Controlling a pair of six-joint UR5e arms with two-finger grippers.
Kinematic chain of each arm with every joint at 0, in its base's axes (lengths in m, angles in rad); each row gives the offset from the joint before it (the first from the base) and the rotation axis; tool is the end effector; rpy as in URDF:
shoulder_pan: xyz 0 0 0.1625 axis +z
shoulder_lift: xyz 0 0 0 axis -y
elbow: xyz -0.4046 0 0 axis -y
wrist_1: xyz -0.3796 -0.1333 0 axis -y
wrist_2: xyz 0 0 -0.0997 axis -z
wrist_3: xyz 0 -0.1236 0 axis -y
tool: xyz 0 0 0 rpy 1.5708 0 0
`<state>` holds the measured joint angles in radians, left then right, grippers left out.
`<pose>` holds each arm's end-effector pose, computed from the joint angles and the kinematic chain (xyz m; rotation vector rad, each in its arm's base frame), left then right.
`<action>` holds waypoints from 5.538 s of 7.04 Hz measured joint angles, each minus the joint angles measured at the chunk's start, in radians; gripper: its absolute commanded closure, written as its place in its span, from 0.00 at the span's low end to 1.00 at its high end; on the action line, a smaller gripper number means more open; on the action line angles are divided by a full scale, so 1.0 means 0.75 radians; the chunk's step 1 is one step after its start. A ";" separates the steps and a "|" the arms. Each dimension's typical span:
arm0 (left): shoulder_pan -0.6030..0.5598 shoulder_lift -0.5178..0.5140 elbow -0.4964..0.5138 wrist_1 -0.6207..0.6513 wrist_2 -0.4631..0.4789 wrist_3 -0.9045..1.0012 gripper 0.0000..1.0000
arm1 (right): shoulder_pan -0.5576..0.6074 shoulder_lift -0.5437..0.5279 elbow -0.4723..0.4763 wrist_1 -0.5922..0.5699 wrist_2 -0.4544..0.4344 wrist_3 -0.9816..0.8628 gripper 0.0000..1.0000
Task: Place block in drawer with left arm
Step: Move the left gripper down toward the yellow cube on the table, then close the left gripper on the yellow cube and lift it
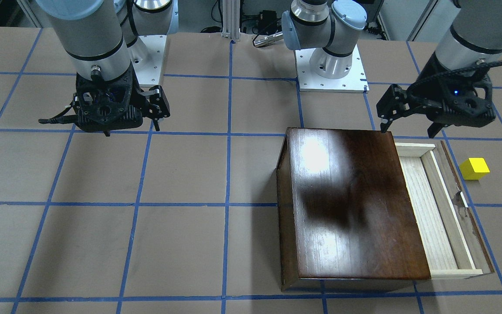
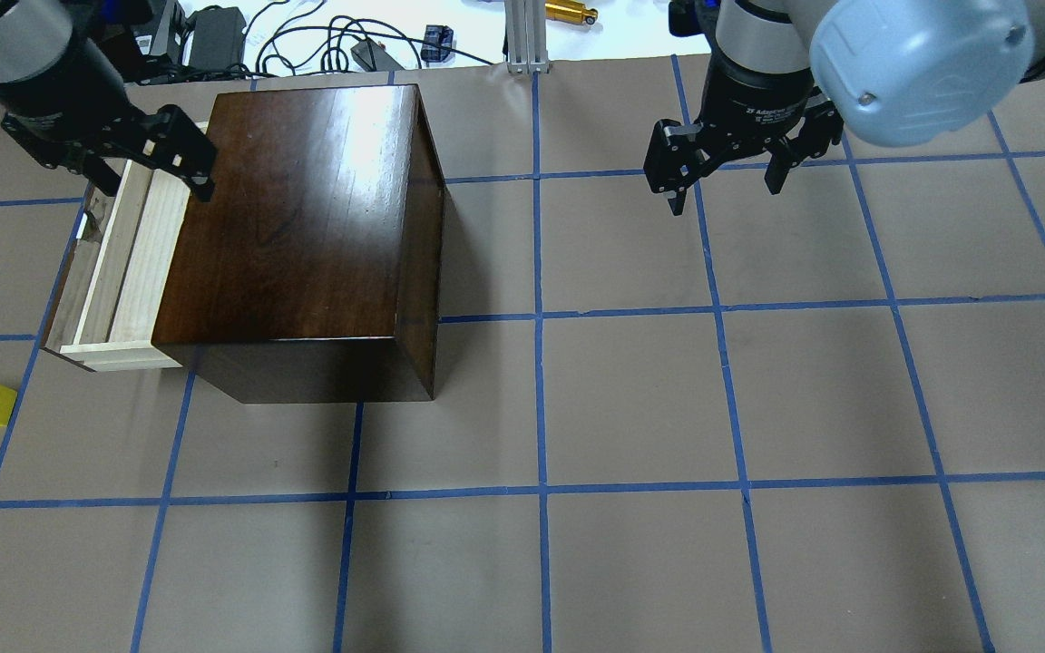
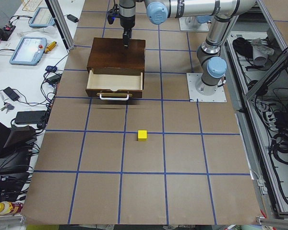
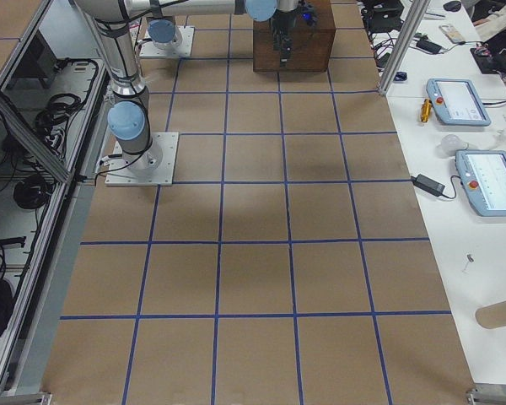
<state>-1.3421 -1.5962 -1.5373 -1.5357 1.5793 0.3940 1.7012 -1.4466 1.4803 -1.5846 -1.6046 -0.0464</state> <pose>-0.0166 -0.5119 0.4509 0.2573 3.1091 -0.0601 0.1965 -0.5055 0.4257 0.2748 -3.0947 -0.0287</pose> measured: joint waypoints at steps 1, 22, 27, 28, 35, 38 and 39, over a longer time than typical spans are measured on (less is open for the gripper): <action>0.083 0.007 -0.002 -0.020 0.001 0.165 0.00 | 0.000 0.000 0.000 0.000 0.000 0.000 0.00; 0.953 -0.532 -0.480 0.962 -0.017 2.765 0.00 | 0.000 0.000 0.000 0.000 0.000 0.000 0.00; 0.953 -0.580 -0.489 1.036 -0.016 2.771 1.00 | 0.000 0.000 0.000 0.000 0.001 0.000 0.00; 0.953 -0.580 -0.488 1.037 -0.016 2.770 1.00 | 0.000 0.000 0.000 0.000 0.001 0.000 0.00; 0.950 -0.557 -0.474 1.028 -0.028 2.752 1.00 | 0.000 0.000 0.000 0.000 0.000 -0.001 0.00; 0.917 -0.446 -0.207 0.588 -0.078 2.679 1.00 | 0.000 0.000 0.000 0.000 0.000 -0.001 0.00; 0.864 -0.423 -0.050 0.410 -0.089 2.651 1.00 | 0.000 0.000 0.000 0.000 0.000 -0.001 0.00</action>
<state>-0.6944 -1.9133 -1.5747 -1.2282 1.5127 2.3821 1.7012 -1.4466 1.4803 -1.5846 -1.6045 -0.0468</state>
